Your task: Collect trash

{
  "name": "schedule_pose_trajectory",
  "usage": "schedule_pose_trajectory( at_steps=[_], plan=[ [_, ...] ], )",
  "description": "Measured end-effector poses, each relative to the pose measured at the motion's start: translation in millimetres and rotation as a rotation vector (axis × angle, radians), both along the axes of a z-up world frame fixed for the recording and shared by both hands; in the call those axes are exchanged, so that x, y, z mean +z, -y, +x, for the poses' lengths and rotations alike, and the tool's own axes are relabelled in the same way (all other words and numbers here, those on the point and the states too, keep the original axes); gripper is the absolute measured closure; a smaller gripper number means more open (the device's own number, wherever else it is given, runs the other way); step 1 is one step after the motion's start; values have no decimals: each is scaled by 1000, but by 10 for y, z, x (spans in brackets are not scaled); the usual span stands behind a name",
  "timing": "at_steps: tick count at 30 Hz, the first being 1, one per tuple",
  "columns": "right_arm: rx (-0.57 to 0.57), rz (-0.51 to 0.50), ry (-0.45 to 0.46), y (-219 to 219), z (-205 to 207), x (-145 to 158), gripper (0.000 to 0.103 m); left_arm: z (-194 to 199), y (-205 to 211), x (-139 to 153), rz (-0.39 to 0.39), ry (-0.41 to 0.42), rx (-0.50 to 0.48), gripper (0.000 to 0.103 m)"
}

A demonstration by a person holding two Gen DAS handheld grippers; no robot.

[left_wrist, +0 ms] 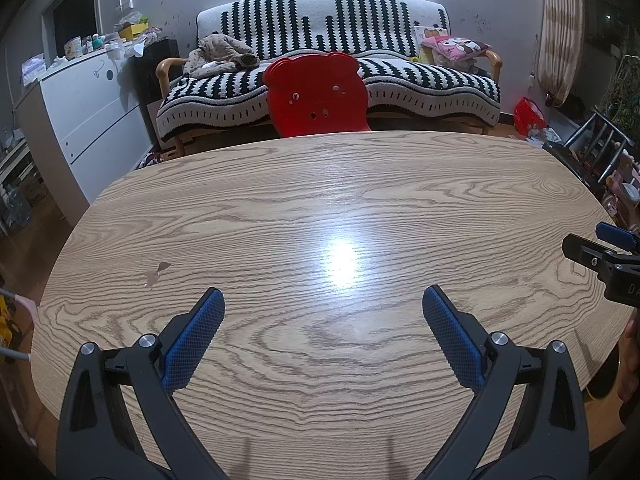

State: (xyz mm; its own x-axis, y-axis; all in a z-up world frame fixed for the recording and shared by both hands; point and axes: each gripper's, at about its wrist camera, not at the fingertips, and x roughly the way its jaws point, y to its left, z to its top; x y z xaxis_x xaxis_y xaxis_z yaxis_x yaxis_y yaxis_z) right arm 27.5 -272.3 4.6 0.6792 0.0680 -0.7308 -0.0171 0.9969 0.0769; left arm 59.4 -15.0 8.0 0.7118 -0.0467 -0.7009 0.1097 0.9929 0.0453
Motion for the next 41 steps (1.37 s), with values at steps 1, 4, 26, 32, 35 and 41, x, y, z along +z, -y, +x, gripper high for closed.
schedule_pose_trajectory(
  at_steps=[1, 4, 26, 32, 35, 41],
  plan=[
    [0, 0, 0, 9, -8, -1, 7, -2, 2, 0, 1, 1, 1, 7],
    [0, 1, -1, 11, -9, 0, 7, 4, 2, -4, -2, -5, 0, 7],
    [1, 0, -1, -8, 3, -2, 7, -15, -26, -42, -21, -30, 11, 7],
    [-1, 1, -1, -10, 3, -3, 7, -18, -43, -42, -27, -26, 16, 7],
    [0, 1, -1, -2, -2, -4, 7, -8, -49, -32, -21, -23, 20, 7],
    [0, 1, -1, -5, 3, -2, 7, 24, -49, -52, -34, -53, 18, 7]
  ],
)
